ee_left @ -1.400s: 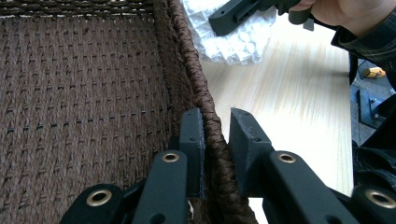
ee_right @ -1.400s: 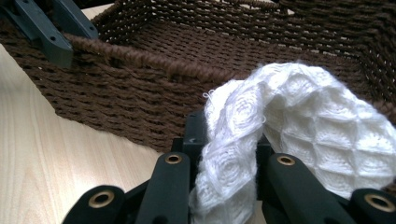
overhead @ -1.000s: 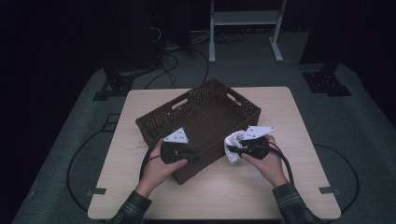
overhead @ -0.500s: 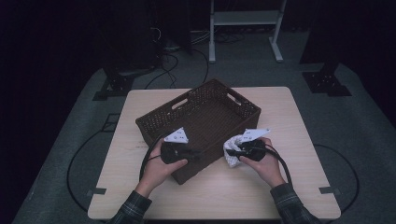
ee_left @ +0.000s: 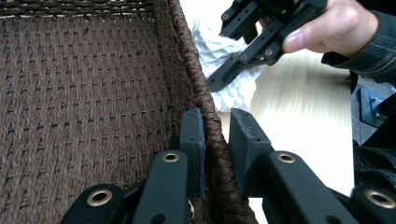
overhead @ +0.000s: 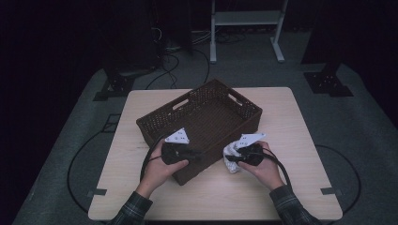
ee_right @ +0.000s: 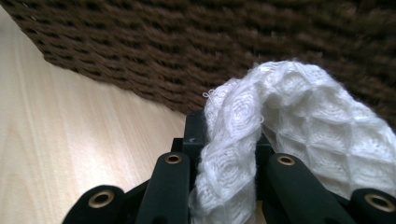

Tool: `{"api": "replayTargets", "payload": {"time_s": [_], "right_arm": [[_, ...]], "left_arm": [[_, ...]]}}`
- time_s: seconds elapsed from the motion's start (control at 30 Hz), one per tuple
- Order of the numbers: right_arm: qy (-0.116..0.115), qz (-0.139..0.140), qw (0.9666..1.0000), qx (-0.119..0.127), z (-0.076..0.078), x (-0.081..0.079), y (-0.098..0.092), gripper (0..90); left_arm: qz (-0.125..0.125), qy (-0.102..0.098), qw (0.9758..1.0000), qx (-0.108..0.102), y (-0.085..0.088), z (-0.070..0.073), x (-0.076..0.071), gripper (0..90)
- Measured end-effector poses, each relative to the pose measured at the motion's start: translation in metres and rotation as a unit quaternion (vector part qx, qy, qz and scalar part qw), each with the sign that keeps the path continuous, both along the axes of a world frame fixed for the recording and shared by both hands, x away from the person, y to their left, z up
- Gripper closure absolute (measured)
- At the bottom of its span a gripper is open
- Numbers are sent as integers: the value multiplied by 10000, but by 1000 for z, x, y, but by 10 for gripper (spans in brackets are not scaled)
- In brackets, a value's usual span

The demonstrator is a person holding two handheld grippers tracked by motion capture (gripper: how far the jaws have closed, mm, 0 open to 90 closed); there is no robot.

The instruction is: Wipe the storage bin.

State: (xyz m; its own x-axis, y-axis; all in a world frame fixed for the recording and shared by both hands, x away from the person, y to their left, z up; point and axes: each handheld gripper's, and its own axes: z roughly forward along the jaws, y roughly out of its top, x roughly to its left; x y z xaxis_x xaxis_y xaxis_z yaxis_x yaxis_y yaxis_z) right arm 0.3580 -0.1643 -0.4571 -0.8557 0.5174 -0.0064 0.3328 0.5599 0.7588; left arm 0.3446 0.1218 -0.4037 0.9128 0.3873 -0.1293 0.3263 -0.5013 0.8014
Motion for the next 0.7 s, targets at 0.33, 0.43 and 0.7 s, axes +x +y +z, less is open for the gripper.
{"api": "replayTargets", "payload": {"time_s": [0.33,0.43,0.7], "right_arm": [[-253,52,9990,370,25,-9,-4,761],[-347,57,9981,514,33,-12,-6,761],[-504,133,9966,641,44,-17,-5,762]], "left_arm": [[-6,7,10000,-5,0,0,0,751],[-12,10,10000,-6,0,0,1,750],[-9,15,10000,-4,0,0,0,750]]}}
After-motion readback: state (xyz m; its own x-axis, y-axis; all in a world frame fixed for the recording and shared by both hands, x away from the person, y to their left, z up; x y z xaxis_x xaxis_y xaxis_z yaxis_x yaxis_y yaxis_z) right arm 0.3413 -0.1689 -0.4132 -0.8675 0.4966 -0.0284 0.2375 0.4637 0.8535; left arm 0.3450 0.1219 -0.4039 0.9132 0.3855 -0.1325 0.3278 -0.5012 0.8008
